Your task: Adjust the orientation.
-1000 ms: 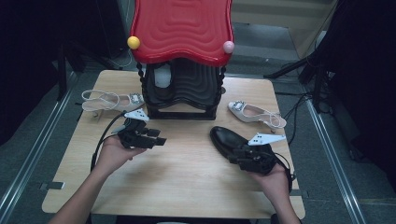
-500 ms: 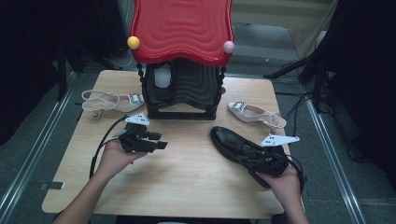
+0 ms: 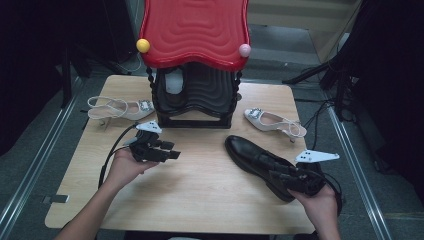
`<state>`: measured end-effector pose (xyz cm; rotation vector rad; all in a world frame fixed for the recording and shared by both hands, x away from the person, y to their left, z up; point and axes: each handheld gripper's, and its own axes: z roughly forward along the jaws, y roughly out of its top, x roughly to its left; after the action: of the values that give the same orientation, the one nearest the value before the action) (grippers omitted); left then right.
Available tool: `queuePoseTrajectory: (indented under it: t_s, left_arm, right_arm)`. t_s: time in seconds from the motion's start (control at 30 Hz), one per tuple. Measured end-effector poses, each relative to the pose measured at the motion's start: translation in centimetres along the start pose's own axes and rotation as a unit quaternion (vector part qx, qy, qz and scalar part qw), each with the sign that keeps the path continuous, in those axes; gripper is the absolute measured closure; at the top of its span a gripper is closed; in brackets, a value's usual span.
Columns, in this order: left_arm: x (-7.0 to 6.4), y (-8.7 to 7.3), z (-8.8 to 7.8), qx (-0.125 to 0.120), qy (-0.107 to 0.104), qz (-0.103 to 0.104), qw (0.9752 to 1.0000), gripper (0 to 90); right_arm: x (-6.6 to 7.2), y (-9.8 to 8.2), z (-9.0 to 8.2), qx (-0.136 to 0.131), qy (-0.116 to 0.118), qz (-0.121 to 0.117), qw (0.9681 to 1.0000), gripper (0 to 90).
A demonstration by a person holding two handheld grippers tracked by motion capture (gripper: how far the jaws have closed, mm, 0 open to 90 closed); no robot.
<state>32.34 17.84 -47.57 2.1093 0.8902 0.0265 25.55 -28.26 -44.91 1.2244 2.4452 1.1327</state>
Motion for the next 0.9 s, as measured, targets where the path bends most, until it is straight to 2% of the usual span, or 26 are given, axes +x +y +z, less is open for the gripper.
queuePoseTrajectory:
  t_s: [0.17, 0.3, 0.43, 0.53, 0.63, 0.73, 0.83, 0.9]
  left_arm:
    - [0.0, 0.1, 0.2, -0.002, -0.003, -0.002, 1.0000, 50.4]
    - [-0.1, 0.0, 0.2, 0.000, -0.002, -0.001, 1.0000, 50.2]
    - [0.0, 0.0, 0.2, 0.000, -0.002, -0.002, 1.0000, 50.2]
    - [-0.2, -0.1, 0.2, 0.005, 0.000, 0.002, 1.0000, 50.2]
    - [-0.2, -0.1, 0.1, 0.006, 0.002, 0.006, 1.0000, 50.2]
    - [-0.2, 0.0, 0.2, 0.000, -0.003, 0.000, 1.0000, 50.2]
    - [-0.2, 0.0, 0.3, 0.003, -0.002, 0.002, 1.0000, 50.2]
    - [-0.2, -0.1, 0.2, 0.004, -0.002, 0.003, 1.0000, 50.2]
  right_arm:
    - [-0.6, -0.4, 0.4, 0.012, -0.005, 0.014, 0.9998, 65.5]
    - [-1.0, -0.5, 0.5, 0.020, 0.004, 0.029, 0.9994, 65.9]
    - [-0.8, -0.6, 0.6, 0.024, -0.001, 0.025, 0.9994, 64.7]
    - [-0.9, -0.6, 0.5, 0.035, 0.002, 0.038, 0.9987, 64.7]
    - [-0.8, -0.9, 0.6, 0.037, -0.008, 0.036, 0.9986, 64.4]
    - [-0.4, -0.4, 0.9, 0.038, -0.017, 0.028, 0.9987, 64.3]
    - [-0.3, 0.3, 1.3, 0.035, -0.013, 0.025, 0.9990, 62.9]
    - [-0.2, 1.1, 2.4, 0.058, -0.012, 0.024, 0.9979, 60.1]
